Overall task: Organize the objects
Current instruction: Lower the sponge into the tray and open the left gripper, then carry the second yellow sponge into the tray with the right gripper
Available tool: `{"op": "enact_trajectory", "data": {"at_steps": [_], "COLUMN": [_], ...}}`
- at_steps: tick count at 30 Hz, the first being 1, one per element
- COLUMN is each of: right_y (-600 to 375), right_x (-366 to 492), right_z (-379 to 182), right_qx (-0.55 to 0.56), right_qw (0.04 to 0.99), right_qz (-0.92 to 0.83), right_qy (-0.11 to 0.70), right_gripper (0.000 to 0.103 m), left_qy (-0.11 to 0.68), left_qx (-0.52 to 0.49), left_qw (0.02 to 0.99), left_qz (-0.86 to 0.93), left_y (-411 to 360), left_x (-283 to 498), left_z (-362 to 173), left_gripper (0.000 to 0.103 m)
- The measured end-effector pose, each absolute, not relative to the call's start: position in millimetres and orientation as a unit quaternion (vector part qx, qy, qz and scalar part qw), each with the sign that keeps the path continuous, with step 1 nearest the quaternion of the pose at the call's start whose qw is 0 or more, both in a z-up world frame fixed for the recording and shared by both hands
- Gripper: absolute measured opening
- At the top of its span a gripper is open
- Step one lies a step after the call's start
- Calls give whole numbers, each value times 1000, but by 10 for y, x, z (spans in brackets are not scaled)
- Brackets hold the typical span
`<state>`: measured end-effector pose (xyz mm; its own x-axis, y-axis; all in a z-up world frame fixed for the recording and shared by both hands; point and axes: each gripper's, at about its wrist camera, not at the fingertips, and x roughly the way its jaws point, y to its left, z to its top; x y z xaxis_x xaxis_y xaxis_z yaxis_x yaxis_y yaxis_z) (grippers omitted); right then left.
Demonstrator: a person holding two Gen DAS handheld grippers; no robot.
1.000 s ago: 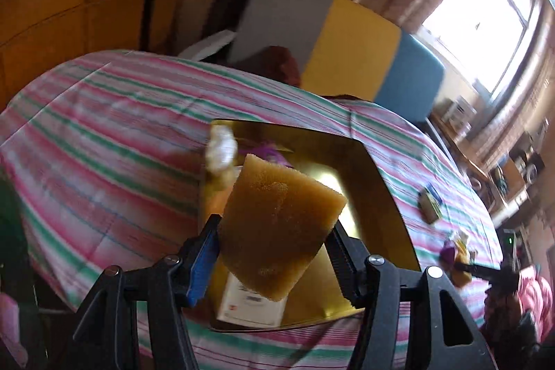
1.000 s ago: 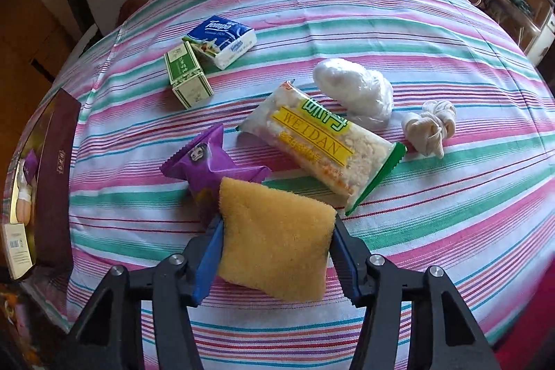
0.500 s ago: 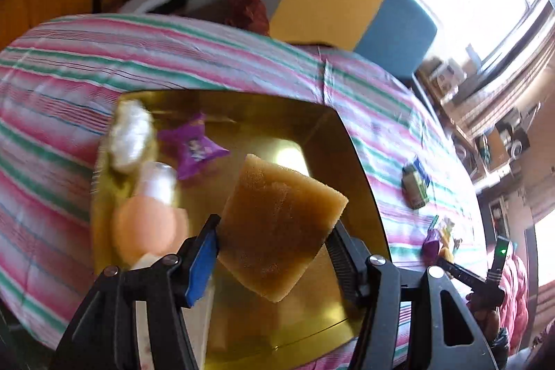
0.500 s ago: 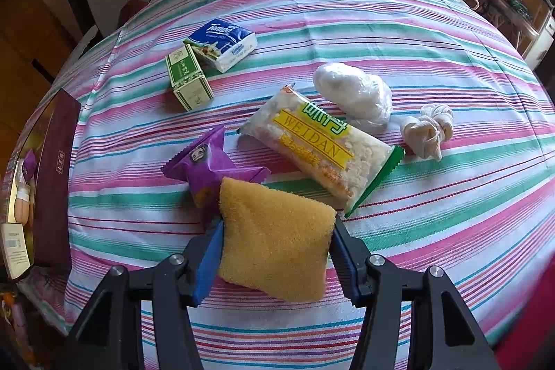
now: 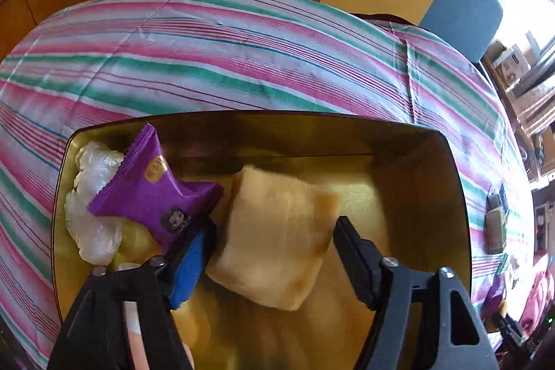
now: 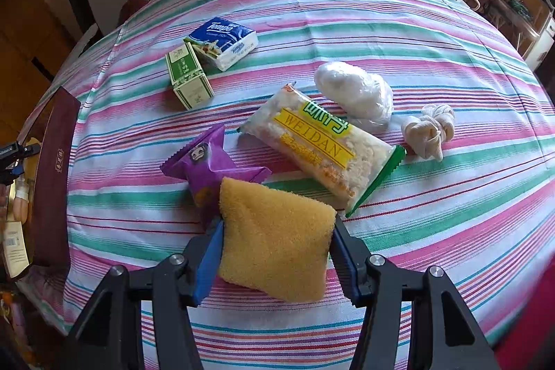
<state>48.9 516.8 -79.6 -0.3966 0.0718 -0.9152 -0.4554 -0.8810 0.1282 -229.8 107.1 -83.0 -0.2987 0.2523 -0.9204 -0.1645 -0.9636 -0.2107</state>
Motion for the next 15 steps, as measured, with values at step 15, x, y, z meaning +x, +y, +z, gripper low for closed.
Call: {"op": "enact_trajectory", "data": {"at_steps": [15], "right_y": [5184], "right_x": [478], "right_z": [-798], "right_qx": [-527], "right_qw": [164], "right_qz": [816], "right_qy": [171], "right_gripper": [58], "left_qy": [4], "left_qx": [-433], "left_qw": [141], "left_qz": [890], "left_y": [866], "left_x": [-1399], "left_z": [-74], "left_gripper": [82]}}
